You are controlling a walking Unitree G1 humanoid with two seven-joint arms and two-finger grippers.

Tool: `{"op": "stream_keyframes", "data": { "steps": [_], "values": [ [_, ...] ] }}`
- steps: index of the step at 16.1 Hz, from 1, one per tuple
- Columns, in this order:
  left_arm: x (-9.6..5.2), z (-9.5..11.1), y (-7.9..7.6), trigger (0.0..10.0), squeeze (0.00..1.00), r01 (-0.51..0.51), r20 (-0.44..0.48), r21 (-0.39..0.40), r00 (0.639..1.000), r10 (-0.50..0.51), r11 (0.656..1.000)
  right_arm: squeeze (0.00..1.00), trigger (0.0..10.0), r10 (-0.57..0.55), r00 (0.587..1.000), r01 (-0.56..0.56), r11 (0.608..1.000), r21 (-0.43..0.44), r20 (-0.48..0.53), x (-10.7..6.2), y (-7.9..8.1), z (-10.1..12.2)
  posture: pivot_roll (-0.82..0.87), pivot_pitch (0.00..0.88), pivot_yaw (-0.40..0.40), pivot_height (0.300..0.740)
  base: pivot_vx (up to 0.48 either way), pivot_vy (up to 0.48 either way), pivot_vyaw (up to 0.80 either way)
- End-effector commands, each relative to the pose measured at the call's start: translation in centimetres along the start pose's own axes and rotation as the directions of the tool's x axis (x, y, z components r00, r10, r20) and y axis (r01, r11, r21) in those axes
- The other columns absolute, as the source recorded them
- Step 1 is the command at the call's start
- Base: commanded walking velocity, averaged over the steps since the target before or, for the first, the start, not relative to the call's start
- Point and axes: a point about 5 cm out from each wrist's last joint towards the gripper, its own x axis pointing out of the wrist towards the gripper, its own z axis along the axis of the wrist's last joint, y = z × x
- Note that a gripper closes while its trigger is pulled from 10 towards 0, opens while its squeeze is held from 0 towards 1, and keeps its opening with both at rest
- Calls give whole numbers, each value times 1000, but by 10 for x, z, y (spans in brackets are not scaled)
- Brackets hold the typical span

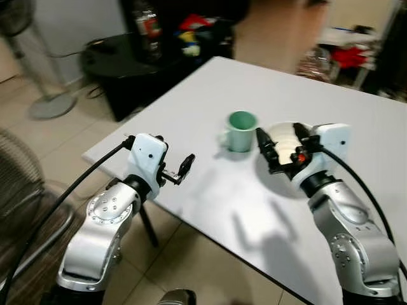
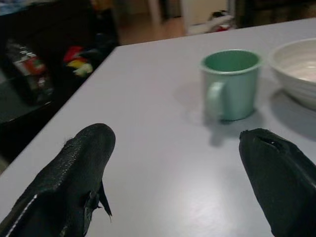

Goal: Setting the table

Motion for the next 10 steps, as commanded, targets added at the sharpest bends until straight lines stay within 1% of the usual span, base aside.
{"op": "stream_keyframes", "data": {
  "steps": [1,2,3,4,6,10],
  "values": [
    [-1,-1,4,10000,0,-39,0,16,999,39,999,1000,10000,44,999,-44,999,2,14,1,7,0,56,0,64,740,0,0,800],
    [-1,-1,6,10000,0,-68,9,-5,998,68,998,1000,10000,78,997,-78,997,-8,13,-1,13,-3,49,0,69,740,0,0,800],
    [0,-3,7,10000,0,-98,5,-10,995,98,995,1000,10000,101,995,-101,995,-6,8,-6,18,-7,39,0,79,740,0,0,800],
    [0,-6,7,10000,0,-115,-4,7,993,115,993,1000,10000,110,994,-110,994,-4,1,-9,20,-10,41,0,80,740,0,0,800],
    [1,-7,6,10000,0,-121,-5,7,993,121,993,1000,10000,93,995,-93,996,5,-22,-13,19,-17,41,0,79,740,0,0,800],
    [1,-6,9,10000,0,-133,2,27,991,133,991,1000,10000,99,995,-99,995,1,-22,-13,20,-19,50,0,70,740,0,0,800]
  ]
}}
